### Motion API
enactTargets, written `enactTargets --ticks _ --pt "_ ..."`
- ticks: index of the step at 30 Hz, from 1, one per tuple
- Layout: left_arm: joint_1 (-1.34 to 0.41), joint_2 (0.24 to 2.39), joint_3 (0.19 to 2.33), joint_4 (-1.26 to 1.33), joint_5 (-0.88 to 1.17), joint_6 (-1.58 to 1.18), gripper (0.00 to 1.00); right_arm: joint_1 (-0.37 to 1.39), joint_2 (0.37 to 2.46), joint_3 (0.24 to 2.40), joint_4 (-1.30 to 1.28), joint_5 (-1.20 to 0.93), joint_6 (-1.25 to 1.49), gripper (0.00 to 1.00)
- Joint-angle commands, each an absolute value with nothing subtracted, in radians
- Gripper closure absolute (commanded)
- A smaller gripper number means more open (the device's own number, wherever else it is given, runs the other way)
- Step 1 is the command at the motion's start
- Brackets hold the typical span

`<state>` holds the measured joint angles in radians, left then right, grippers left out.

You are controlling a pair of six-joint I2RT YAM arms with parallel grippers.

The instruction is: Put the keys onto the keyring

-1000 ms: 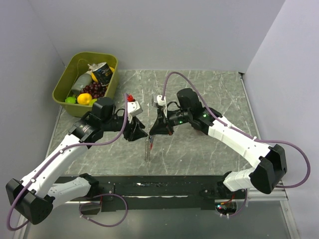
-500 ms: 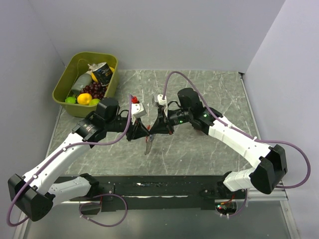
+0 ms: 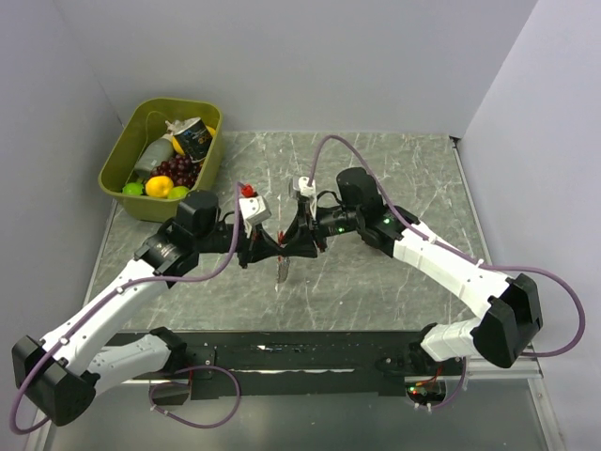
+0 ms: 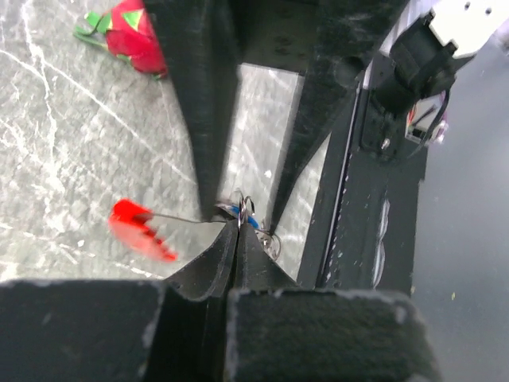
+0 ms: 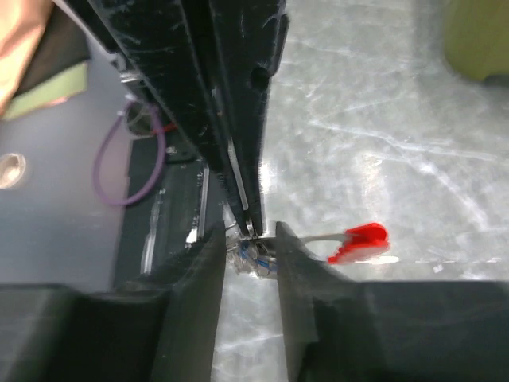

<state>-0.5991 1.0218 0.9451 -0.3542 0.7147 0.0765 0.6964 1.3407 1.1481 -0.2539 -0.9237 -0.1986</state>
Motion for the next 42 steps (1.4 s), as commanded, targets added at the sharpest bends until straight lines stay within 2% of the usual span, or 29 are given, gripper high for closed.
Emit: enactTargets --ticks 1,5,7,14,16,17,18,20,29,35,38,39,42 --pt "-0.606 0.945 0.891 -0.115 0.716 -0.046 0.99 0.64 1.266 1.068 -0.019 -0.908 -0.034 0.45" --pt "-0.617 0.897 0.819 -0.02 0.683 -0.09 0.99 0.566 1.206 0.916 0.222 -0.988 0.147 0.33" --pt "-0.621 0.874 0.799 -0.006 0.681 -0.112 0.99 0.554 1.171 0.89 0.279 -0.994 0.153 0.29" --pt "-0.634 0.859 0.752 0.109 0.672 -0.143 0.99 0.555 1.152 0.887 0.299 -1.063 0.127 0.28" --pt "-0.637 0.861 0.752 0.12 0.67 -0.144 0.99 0.555 1.155 0.888 0.317 -1.092 0.13 0.32" --pt "-0.637 0.862 0.753 0.121 0.673 -0.143 0.99 0.557 1.161 0.89 0.319 -1.1 0.136 0.37" --pt "-0.638 0.862 0.755 0.124 0.67 -0.143 0.99 0.557 1.164 0.893 0.316 -1.104 0.137 0.48" --pt "-0.64 0.867 0.756 0.13 0.67 -0.143 0.99 0.555 1.181 0.905 0.292 -1.111 0.127 0.54" --pt "-0.643 0.882 0.765 0.156 0.69 -0.147 0.99 0.557 1.19 0.896 0.304 -1.077 0.132 0.55" --pt "-0.644 0.888 0.775 0.155 0.69 -0.143 0.99 0.555 1.209 0.9 0.337 -1.08 0.164 0.59" --pt "-0.646 0.896 0.778 0.155 0.69 -0.143 0.99 0.557 1.226 0.913 0.318 -1.085 0.163 0.74" --pt "-0.644 0.897 0.779 0.153 0.69 -0.143 0.99 0.557 1.226 0.916 0.31 -1.083 0.158 0.85" --pt "-0.647 0.894 0.772 0.169 0.684 -0.146 0.99 0.557 1.227 0.916 0.299 -1.08 0.153 0.99"
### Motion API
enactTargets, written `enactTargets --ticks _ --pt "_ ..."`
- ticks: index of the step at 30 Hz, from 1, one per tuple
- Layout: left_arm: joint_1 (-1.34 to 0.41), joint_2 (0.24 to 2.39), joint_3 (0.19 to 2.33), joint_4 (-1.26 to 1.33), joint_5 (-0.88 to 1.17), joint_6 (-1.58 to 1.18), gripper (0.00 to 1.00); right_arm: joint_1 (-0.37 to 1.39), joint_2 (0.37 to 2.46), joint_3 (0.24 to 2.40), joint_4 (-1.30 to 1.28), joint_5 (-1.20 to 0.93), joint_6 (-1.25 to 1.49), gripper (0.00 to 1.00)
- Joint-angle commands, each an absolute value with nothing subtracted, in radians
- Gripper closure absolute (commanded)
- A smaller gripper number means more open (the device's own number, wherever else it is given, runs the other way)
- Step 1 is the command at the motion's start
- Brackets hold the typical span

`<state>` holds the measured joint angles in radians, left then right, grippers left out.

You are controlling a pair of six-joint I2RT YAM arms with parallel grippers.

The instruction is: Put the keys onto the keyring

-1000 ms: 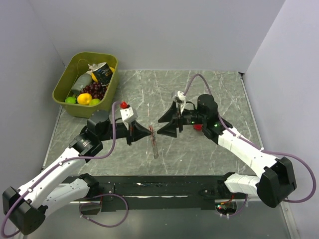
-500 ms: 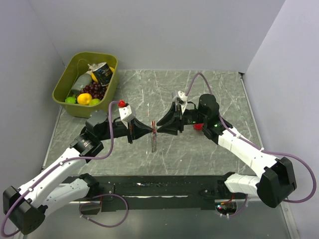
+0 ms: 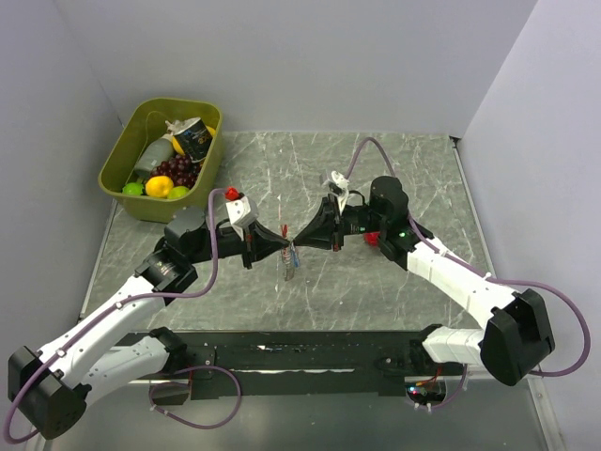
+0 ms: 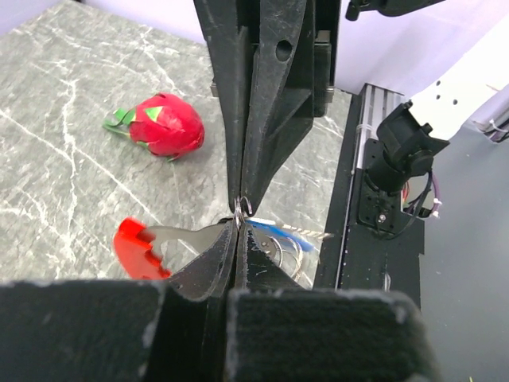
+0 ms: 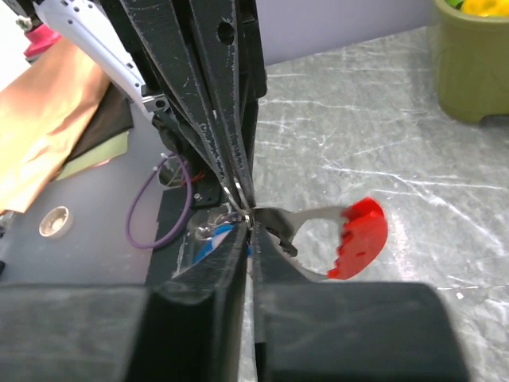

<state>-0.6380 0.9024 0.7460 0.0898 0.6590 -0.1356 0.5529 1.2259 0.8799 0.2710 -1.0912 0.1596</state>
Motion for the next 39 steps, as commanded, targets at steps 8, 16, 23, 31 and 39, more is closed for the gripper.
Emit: enactTargets --ticks 8,16,23,31,39 --pt "-0.647 0.87 0.753 0.206 0.673 -0.155 0.99 0.557 1.229 0.914 0.247 -1.063 0.117 1.0" --pt "-0.647 0.854 0.744 0.25 0.715 -0.169 0.99 0.568 1.261 0.926 0.164 -1.022 0.043 1.0" --pt "-0.647 0.841 0.733 0.273 0.742 -0.176 0.99 0.577 1.293 0.946 0.094 -1.012 -0.024 1.0" --pt "-0.647 0.85 0.736 0.221 0.744 -0.153 0.99 0.565 1.137 0.876 0.181 -0.91 -0.003 0.42" --pt "-0.65 0.87 0.724 0.232 0.758 -0.153 0.99 0.561 1.098 0.876 0.291 -0.953 0.069 0.23"
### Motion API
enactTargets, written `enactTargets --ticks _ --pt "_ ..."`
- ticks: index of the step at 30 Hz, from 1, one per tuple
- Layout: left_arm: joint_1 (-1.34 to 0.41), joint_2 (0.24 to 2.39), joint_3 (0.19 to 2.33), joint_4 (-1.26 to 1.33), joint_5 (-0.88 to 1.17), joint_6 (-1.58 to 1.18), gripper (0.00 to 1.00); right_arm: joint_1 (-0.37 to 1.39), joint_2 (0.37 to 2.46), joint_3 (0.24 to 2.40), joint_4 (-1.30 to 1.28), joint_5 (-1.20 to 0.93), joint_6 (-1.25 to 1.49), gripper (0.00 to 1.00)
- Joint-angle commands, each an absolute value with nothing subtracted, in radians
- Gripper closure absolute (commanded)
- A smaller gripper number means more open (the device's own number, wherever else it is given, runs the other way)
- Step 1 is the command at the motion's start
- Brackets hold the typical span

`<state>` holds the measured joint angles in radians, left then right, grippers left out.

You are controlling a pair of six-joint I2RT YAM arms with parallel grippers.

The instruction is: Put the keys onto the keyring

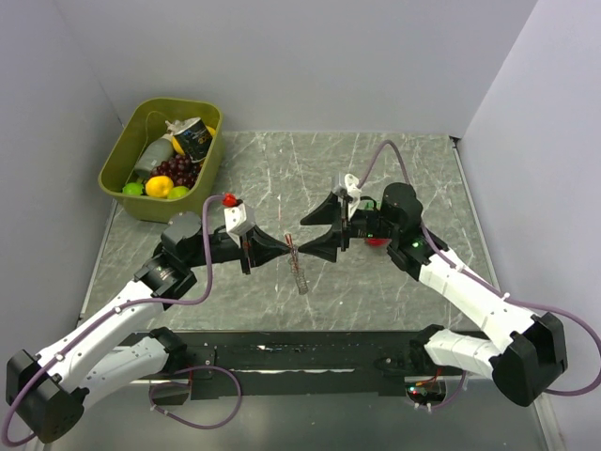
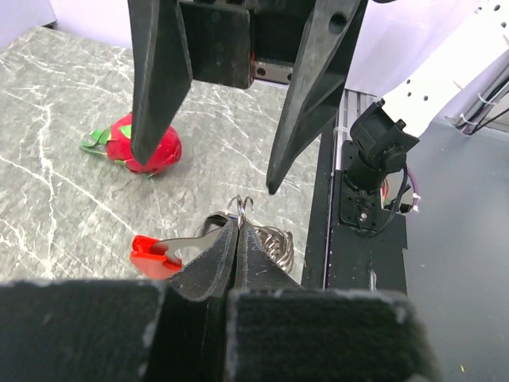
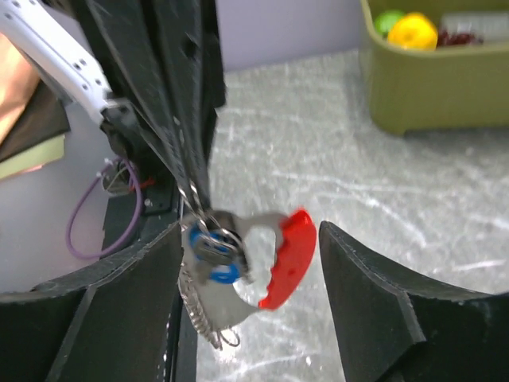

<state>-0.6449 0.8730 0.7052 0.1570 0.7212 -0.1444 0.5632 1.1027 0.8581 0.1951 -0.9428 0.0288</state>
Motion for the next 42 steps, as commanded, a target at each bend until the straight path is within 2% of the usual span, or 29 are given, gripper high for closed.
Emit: enactTargets --ticks 1,4,7,11,13,14,17,22,26,30,37,38,39,41,42 --pt "-0.652 0.871 0.724 0.232 0.759 -0.152 0.99 0.561 1.101 0.874 0.304 -0.956 0.077 0.23" --pt "-0.653 0.871 0.723 0.235 0.756 -0.152 0.99 0.566 1.117 0.873 0.321 -0.966 0.092 0.23" --pt "-0.655 0.868 0.721 0.239 0.756 -0.153 0.99 0.569 1.147 0.879 0.33 -0.989 0.104 0.27" --pt "-0.655 0.868 0.724 0.236 0.752 -0.152 0.99 0.58 1.181 0.891 0.347 -1.032 0.123 0.42" --pt "-0.657 0.868 0.726 0.235 0.752 -0.15 0.99 0.587 1.193 0.896 0.353 -1.04 0.126 0.46" --pt "-0.657 0.868 0.726 0.235 0.752 -0.15 0.99 0.588 1.2 0.897 0.351 -1.043 0.126 0.58" --pt "-0.657 0.867 0.724 0.238 0.749 -0.15 0.99 0.588 1.212 0.902 0.364 -1.064 0.143 0.77" --pt "-0.657 0.867 0.719 0.241 0.742 -0.152 0.99 0.589 1.223 0.908 0.373 -1.084 0.156 0.82" --pt "-0.658 0.874 0.721 0.245 0.747 -0.155 0.99 0.591 1.227 0.911 0.376 -1.112 0.163 0.99" --pt "-0.658 0.885 0.723 0.245 0.752 -0.155 0.99 0.592 1.212 0.904 0.429 -1.143 0.199 1.0" --pt "-0.663 0.899 0.742 0.204 0.735 -0.144 0.99 0.591 1.193 0.919 0.344 -1.108 0.147 1.0" --pt "-0.663 0.897 0.756 0.183 0.73 -0.138 0.97 0.592 1.195 0.936 0.271 -1.079 0.109 1.0" --pt "-0.664 0.896 0.765 0.161 0.724 -0.117 0.86 0.592 1.198 0.946 0.229 -1.062 0.088 1.0" --pt "-0.663 0.888 0.801 0.085 0.703 -0.094 0.71 0.591 1.201 0.98 0.142 -1.016 0.016 1.0" --pt "-0.664 0.885 0.814 0.056 0.704 -0.062 0.59 0.591 1.203 0.991 0.07 -1.02 -0.018 1.0"
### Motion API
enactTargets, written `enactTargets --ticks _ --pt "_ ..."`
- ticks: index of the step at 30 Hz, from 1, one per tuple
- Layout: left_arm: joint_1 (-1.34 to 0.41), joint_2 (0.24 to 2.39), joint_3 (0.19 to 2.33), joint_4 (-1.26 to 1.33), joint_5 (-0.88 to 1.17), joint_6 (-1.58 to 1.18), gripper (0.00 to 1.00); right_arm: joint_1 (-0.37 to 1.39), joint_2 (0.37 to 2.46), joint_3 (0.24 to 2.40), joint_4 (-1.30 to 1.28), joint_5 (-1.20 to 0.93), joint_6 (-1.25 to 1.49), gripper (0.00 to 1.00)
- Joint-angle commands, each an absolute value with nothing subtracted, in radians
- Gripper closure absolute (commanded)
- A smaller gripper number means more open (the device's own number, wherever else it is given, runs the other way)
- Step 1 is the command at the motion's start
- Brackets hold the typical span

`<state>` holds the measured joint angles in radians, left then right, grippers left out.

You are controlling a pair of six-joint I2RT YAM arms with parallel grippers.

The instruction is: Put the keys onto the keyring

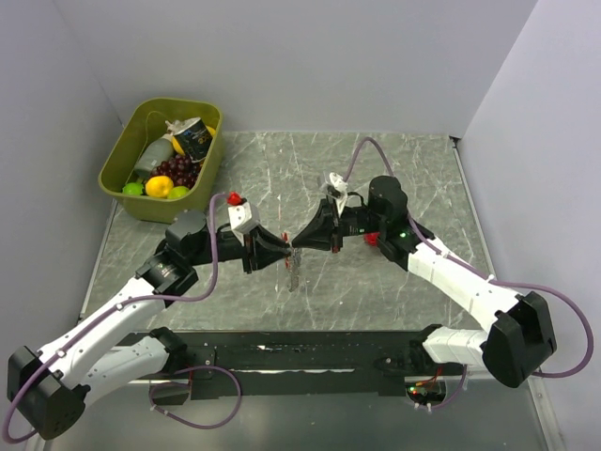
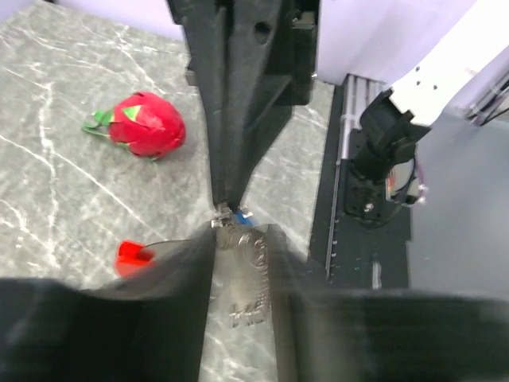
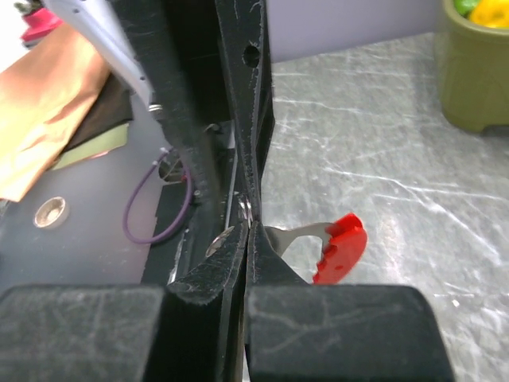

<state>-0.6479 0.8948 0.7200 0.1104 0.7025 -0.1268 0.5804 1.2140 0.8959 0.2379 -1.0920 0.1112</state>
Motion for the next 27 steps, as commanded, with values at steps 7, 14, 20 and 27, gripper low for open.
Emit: enactTargets --ticks 7,14,20,27 --pt "-0.664 0.958 0.957 -0.253 0.695 0.089 0.45 0.597 1.198 1.081 -0.208 -1.016 -0.188 1.0" --pt "-0.664 1.08 1.112 -0.434 0.658 0.175 0.42 0.646 1.252 1.181 -0.431 -0.914 -0.321 1.0" --pt "-0.664 1.176 1.193 -0.534 0.702 0.221 0.44 0.68 1.281 1.207 -0.498 -0.864 -0.347 1.0" --pt "-0.664 1.215 1.213 -0.574 0.732 0.244 0.49 0.68 1.259 1.192 -0.465 -0.859 -0.334 1.0"
